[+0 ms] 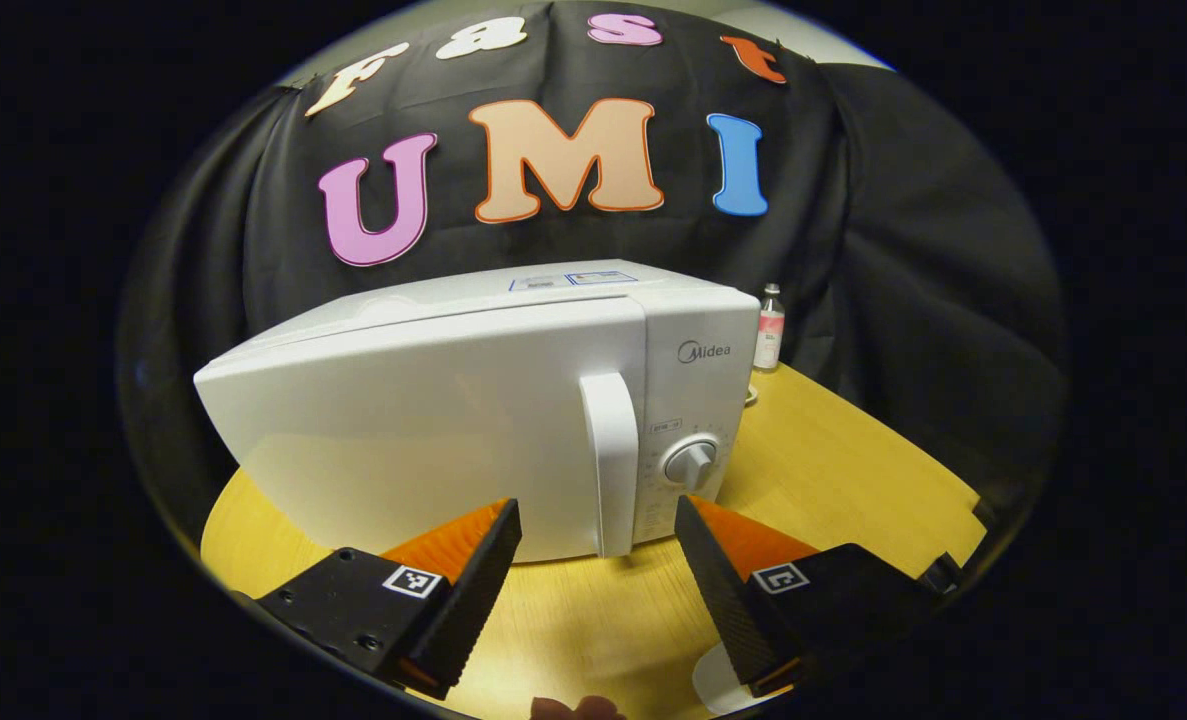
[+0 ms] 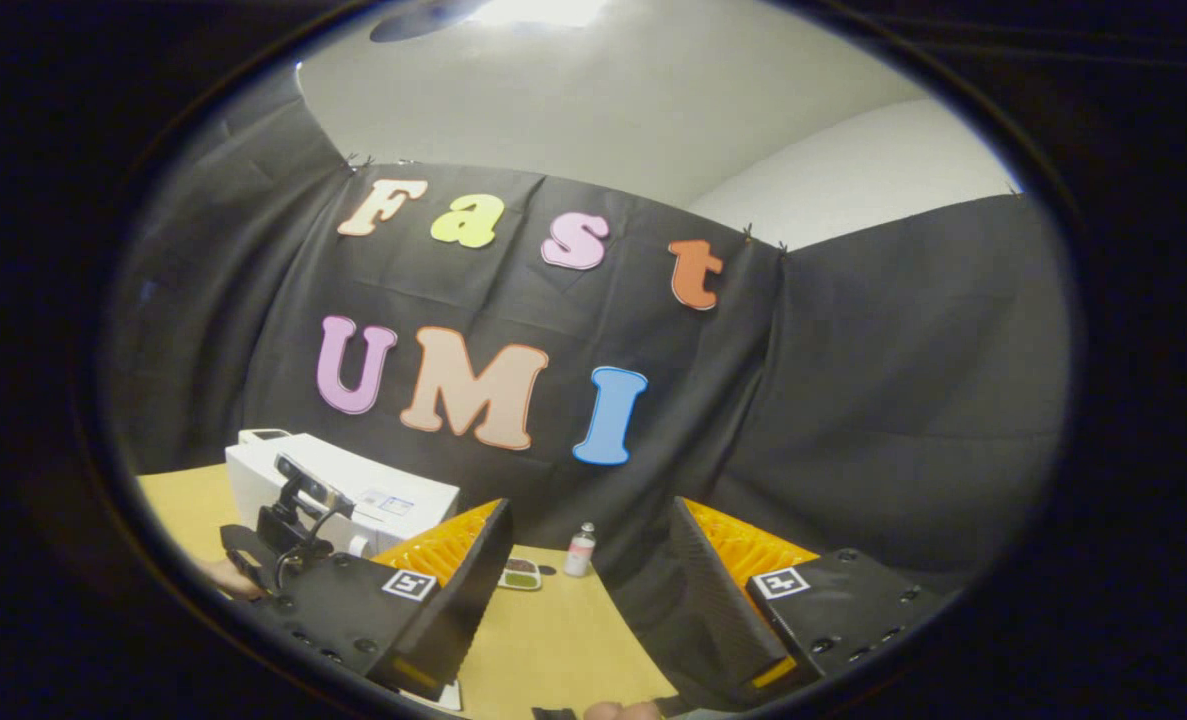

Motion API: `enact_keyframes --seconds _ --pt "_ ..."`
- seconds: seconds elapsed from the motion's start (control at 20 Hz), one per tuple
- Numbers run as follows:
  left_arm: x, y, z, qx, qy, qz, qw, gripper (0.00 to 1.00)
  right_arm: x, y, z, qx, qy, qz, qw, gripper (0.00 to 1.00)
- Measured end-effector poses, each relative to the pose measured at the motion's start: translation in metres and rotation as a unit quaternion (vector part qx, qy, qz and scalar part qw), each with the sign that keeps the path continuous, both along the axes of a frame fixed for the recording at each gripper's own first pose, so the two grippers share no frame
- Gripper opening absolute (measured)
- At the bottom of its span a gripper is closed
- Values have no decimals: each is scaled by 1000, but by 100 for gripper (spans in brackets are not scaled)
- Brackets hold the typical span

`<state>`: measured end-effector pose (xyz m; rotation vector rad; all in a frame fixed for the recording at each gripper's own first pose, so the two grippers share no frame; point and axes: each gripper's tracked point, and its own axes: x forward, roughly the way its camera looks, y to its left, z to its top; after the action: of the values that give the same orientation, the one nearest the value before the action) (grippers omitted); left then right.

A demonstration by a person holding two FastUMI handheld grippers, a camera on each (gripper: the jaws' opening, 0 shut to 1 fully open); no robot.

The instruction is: Open the microwave oven with the left hand, put the food in, and close the microwave oven.

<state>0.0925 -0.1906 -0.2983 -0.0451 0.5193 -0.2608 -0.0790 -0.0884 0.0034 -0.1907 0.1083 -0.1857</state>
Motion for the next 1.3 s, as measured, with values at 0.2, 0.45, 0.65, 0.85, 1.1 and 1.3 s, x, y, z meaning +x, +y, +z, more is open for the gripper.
enact_keyframes --seconds 0.2,0.45,0.65,0.85,1.1,1.3 --pt "12 -8 -7 3 7 8 1000 97 -8 -8 -7 8 13 -11 1000 97" --pt "16 -17 -9 -2 10 7 1000 97 -15 -14 -13 10 23 -16 1000 97" --pt "21 -9 -12 10 14 25 1000 49 -15 -15 -20 17 34 -12 999 97" --pt "23 -8 -13 1 18 48 999 20 -13 -13 -20 14 34 -6 999 97" --pt "22 -9 -15 -4 31 58 998 8 -14 -11 -23 18 35 -2 999 97" --pt "21 -10 -14 7 9 51 999 8 -14 -6 -26 30 37 3 999 97"
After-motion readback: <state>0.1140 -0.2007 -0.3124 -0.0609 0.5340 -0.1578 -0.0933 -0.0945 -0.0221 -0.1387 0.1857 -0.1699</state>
